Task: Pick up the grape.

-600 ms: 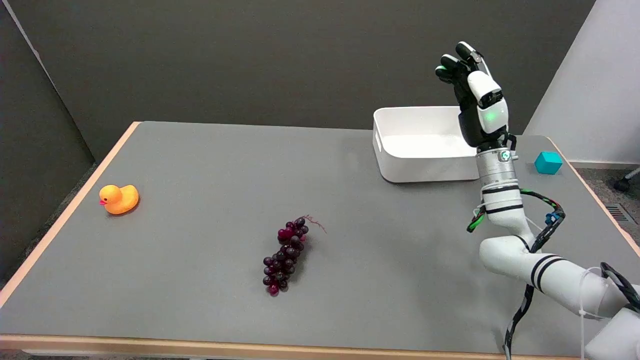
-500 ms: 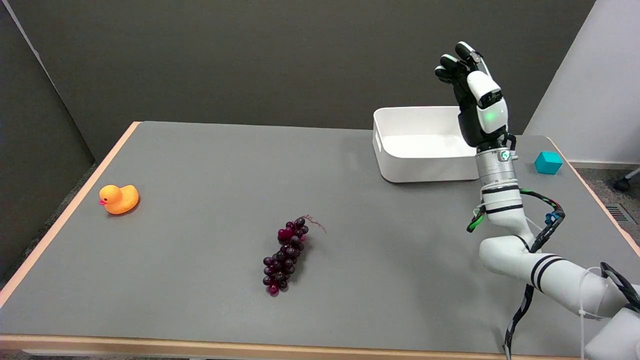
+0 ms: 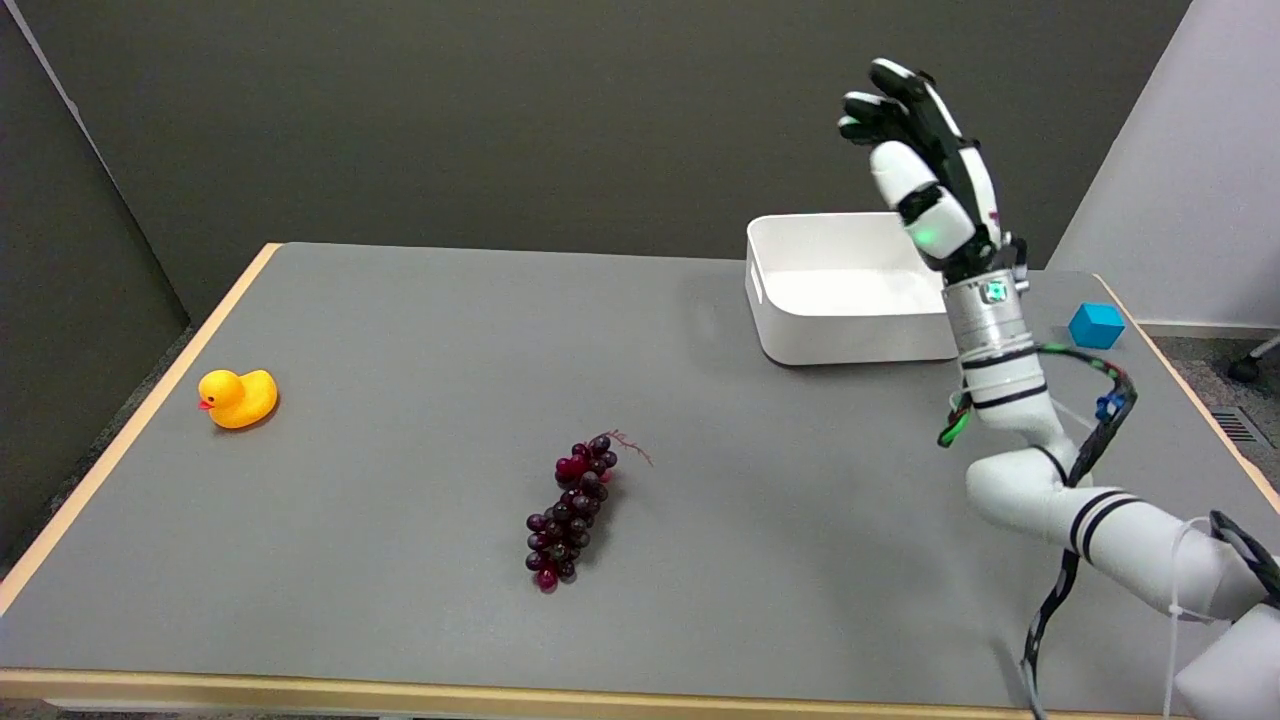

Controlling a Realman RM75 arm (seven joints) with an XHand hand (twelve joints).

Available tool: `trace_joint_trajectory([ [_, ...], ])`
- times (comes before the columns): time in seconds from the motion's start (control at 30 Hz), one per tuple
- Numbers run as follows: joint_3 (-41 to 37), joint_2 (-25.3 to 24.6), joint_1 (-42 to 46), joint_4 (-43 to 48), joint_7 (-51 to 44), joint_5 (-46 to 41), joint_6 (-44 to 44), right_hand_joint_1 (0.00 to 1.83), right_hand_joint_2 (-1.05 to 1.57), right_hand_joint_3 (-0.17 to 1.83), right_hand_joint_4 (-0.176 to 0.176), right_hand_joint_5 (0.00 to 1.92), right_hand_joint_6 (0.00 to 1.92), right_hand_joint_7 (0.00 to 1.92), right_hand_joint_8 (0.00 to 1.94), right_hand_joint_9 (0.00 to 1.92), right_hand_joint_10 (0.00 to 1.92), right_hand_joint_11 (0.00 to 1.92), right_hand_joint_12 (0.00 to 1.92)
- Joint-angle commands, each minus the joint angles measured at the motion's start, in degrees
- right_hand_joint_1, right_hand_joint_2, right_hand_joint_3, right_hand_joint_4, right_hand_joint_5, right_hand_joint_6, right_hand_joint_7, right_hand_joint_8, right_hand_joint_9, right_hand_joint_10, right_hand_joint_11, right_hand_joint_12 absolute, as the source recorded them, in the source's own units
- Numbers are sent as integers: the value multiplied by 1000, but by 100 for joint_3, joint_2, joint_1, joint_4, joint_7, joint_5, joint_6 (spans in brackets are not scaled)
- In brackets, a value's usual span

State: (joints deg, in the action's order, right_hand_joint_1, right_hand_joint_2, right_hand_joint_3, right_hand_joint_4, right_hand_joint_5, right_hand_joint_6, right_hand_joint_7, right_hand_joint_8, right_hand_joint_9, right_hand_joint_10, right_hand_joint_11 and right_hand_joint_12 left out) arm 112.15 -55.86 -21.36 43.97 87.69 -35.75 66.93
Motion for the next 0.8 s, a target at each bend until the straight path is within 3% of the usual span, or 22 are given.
trace_joint_trajectory([
  [0.03,-784,773,-325,2398,-3386,4016,-418,661,699,996,58,252,525,439,514,371,861,92,1188],
  [0.3,-665,963,-480,3853,-2839,6567,-1170,740,678,951,58,135,338,186,266,168,625,-1,1015],
  [0.33,-593,963,-443,3942,-2699,6760,-1237,736,639,974,50,61,261,85,202,79,567,-1,915],
  [0.37,-509,965,-415,3973,-2648,6852,-1271,732,607,993,43,0,197,0,149,6,519,-1,832],
  [0.43,-293,979,-307,3993,-2619,6933,-1342,723,610,975,41,-1,152,-1,83,0,446,-1,789],
  [0.53,-71,979,-69,3930,-2653,6996,-1463,745,581,936,26,-1,-1,-1,-1,-1,148,-1,608],
  [0.6,-7,970,132,3951,-2659,7132,-1572,761,568,917,22,-1,-1,-1,-1,-1,51,-1,492],
  [0.67,2,970,308,3981,-2657,7326,-1692,750,556,890,22,-1,-1,-1,-1,-1,-1,-1,335],
  [0.8,-3,969,633,3976,-2636,7666,-1894,760,545,869,21,-1,-1,-1,-1,-1,-1,-1,217],
])
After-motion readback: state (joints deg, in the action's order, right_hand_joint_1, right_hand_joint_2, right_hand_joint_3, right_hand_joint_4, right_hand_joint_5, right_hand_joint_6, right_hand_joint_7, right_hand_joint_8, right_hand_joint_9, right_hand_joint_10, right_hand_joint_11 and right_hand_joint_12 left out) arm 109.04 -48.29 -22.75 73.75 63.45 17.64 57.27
